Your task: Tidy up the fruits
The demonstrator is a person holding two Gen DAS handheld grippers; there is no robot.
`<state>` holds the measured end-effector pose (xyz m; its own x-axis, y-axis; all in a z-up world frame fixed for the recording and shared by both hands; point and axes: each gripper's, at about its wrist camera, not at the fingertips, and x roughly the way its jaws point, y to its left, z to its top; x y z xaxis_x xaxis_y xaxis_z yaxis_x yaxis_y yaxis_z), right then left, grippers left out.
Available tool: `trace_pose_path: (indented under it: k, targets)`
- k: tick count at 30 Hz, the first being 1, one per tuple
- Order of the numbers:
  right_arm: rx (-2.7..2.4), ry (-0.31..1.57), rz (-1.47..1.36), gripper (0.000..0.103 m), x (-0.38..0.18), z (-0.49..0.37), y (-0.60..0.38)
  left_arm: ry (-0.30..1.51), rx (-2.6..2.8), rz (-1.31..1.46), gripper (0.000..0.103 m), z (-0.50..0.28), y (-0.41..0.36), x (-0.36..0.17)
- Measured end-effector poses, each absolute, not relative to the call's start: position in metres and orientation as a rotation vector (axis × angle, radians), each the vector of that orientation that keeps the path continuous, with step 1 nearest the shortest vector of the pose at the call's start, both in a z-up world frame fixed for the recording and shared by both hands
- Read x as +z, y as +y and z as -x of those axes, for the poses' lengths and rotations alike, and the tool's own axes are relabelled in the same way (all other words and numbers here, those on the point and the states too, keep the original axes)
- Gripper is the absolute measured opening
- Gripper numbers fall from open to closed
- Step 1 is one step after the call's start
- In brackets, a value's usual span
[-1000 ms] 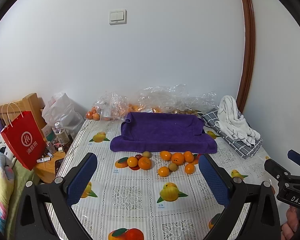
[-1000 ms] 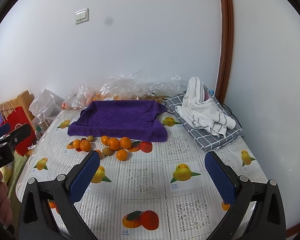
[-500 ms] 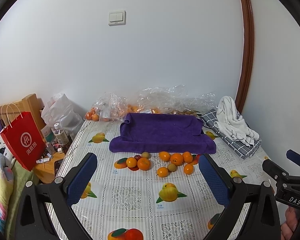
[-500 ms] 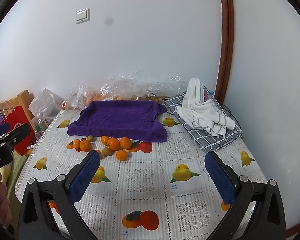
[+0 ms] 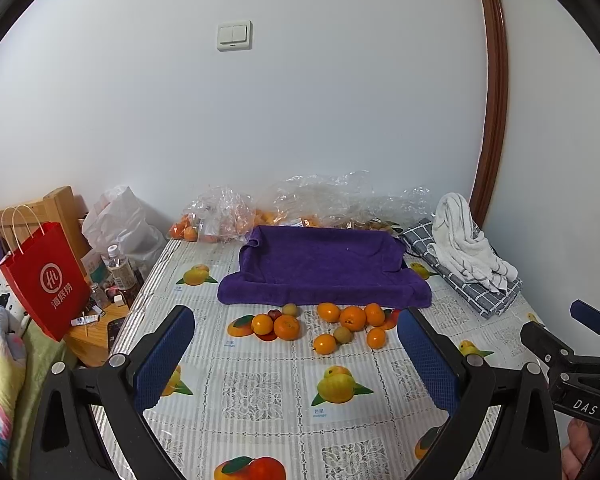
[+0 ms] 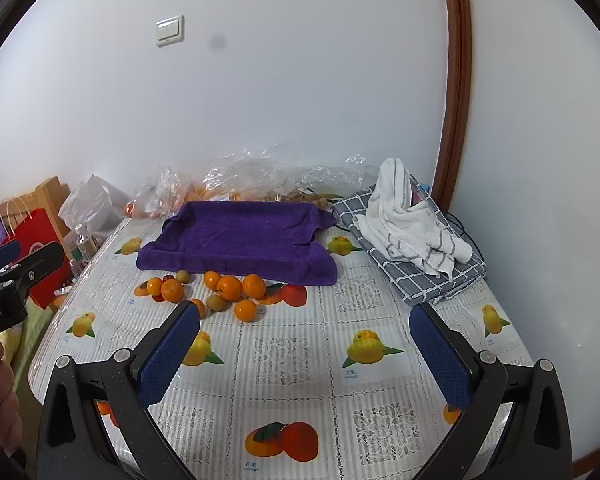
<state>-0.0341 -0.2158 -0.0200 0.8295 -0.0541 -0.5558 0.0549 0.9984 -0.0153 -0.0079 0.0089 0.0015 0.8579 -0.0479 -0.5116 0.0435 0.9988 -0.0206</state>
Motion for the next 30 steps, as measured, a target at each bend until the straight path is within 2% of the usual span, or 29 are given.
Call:
trace_pose_path:
  k: [17,30]
  targets:
    - [-0.061,0.636,0.041,0.103,-0.042,-0.004,-0.203,0.56,-0.014,-0.004,0.102,-0.015,0.022,-0.023]
    - [0.009,0.712,0.031,0.101,-0.125,-0.075,-0.199,0.733,0.034,0.031,0.101,-0.087,0.069,-0.106]
